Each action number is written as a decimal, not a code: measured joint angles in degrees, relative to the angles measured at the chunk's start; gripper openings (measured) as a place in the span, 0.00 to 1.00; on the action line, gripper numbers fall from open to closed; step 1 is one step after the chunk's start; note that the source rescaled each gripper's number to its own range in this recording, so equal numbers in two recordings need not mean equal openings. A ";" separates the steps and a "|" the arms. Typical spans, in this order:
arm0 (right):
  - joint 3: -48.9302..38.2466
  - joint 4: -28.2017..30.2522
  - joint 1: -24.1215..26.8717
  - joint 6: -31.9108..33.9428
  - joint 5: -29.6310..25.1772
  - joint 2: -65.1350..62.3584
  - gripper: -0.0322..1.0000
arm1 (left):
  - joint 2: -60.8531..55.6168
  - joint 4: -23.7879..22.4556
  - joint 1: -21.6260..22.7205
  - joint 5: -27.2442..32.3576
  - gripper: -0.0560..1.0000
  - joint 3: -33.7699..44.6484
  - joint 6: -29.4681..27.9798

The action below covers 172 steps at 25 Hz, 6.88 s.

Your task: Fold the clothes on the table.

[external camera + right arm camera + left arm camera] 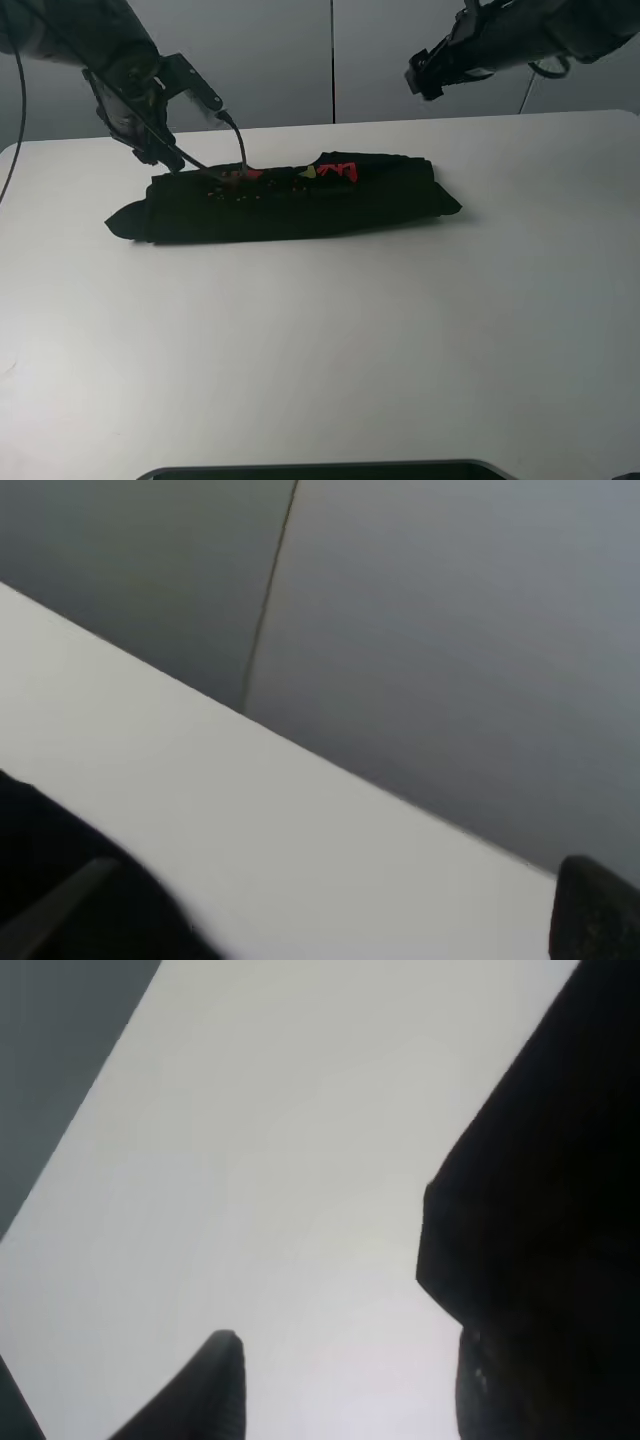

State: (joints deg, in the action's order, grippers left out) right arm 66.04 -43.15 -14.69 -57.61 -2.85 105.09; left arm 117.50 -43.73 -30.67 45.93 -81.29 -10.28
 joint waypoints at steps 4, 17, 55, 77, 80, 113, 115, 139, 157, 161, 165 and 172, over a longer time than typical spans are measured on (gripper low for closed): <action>0.00 -5.44 6.60 4.37 -15.68 -0.93 0.90 | -3.51 13.30 -0.85 5.02 0.68 0.03 1.57; 0.00 -10.52 13.41 3.50 -33.12 10.76 0.91 | -4.17 38.02 0.09 6.55 0.68 3.73 8.94; 1.13 14.31 11.82 21.18 -28.45 15.45 0.10 | -4.17 35.65 3.30 5.27 0.68 5.74 10.28; 1.28 29.65 2.34 36.69 -28.97 -4.20 0.10 | -4.17 34.30 3.30 6.33 0.68 5.19 10.28; 1.32 27.48 -0.56 35.48 -28.36 -4.20 0.10 | -5.16 33.47 3.30 7.09 0.68 3.90 10.28; 1.41 68.77 0.75 63.07 -28.73 0.56 0.10 | -8.08 51.91 3.30 4.04 0.06 2.78 30.13; 1.41 71.00 2.78 63.74 -28.50 0.56 0.10 | -7.45 52.86 3.30 4.04 0.06 2.78 30.73; 1.58 108.15 5.47 102.17 -32.32 11.71 0.90 | -6.40 54.28 3.30 3.83 0.05 2.78 32.76; 1.67 69.12 23.99 74.17 -17.05 14.51 0.89 | -6.40 54.50 3.30 3.88 0.05 2.78 32.81; 1.67 55.76 25.15 61.89 -17.37 14.68 0.89 | -6.40 54.69 3.30 3.88 0.05 2.78 32.81; 2.35 46.72 25.51 54.39 -19.47 15.94 0.89 | -6.40 54.84 3.30 3.78 0.05 2.78 32.81; 3.98 24.98 25.64 32.75 -21.91 19.06 0.79 | -6.40 55.68 3.30 3.78 0.05 2.78 33.93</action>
State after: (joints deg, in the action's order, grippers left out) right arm 70.02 -18.16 10.95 -24.86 -24.77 124.15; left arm 111.10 11.95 -27.38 49.71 -78.51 23.65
